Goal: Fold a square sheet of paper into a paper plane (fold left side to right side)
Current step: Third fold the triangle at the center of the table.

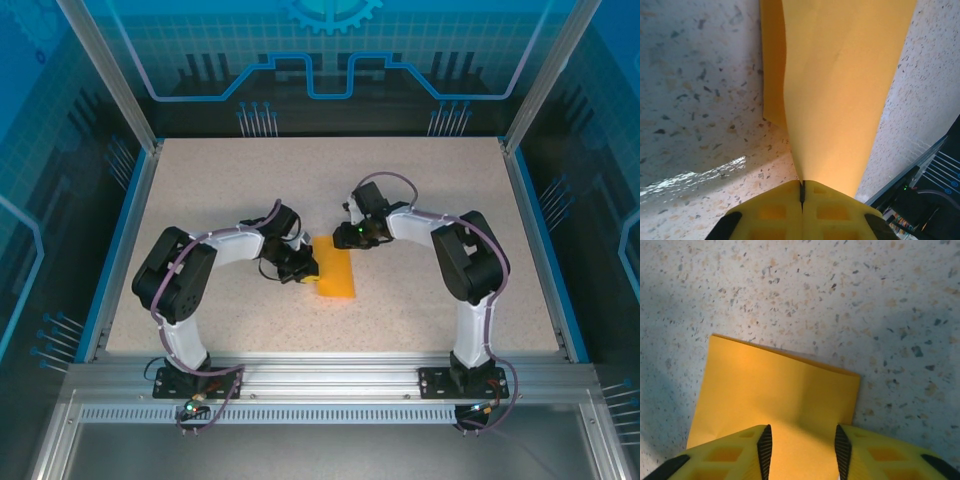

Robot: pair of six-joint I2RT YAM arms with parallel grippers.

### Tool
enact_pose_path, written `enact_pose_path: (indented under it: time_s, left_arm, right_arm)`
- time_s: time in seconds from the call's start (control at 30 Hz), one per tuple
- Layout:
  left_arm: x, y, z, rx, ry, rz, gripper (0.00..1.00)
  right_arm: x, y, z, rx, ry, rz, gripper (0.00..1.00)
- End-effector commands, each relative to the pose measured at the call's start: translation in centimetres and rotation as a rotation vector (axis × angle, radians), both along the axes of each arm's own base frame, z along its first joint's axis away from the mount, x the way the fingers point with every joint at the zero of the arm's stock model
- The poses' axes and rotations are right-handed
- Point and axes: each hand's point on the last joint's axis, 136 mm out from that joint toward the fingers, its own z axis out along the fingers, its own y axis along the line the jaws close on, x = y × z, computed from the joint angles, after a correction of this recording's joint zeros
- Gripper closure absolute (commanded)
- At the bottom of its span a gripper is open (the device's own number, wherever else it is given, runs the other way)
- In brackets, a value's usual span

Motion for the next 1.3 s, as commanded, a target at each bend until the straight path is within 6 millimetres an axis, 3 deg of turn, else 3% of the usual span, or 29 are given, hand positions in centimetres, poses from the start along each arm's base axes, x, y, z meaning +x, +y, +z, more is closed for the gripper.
enact_pose_path:
  time_s: [0.0,0.13,0.27,0.47,0.67,0.87,1.27]
  left_arm:
    - [-1.1,-0.2,0.9,-0.003,0.045,0.013,1.0]
    - [-1.4,-0.5,1.2,-0.011,0.064,0.022,1.0]
    - [-1.7,-0.6,1.4,-0.016,0.081,0.026,1.0]
    - [-1.8,-0.7,1.7,-0.018,0.099,0.03,1.0]
    - [-1.9,-0.7,1.7,-0.017,0.104,0.03,1.0]
    - [-1.9,-0.7,1.7,-0.014,0.108,0.034,1.0]
    - [-2.0,-0.8,1.8,-0.019,0.115,0.032,1.0]
  right_arm:
    - [0.3,0.2,3.5,0.018,-0.146,0.039,0.54]
    - [-1.7,-0.5,6.0,0.002,-0.256,0.107,0.46]
    - [-5.7,-0.7,7.0,-0.057,-0.344,0.208,0.38]
    - [-12.0,0.2,6.8,-0.106,-0.457,0.349,0.25]
    - [-16.5,2.3,5.2,-0.116,-0.533,0.505,0.16]
    - [-17.6,4.1,3.3,-0.206,-0.56,0.599,0.14]
    - [-16.0,6.0,2.6,-0.278,-0.61,0.63,0.16]
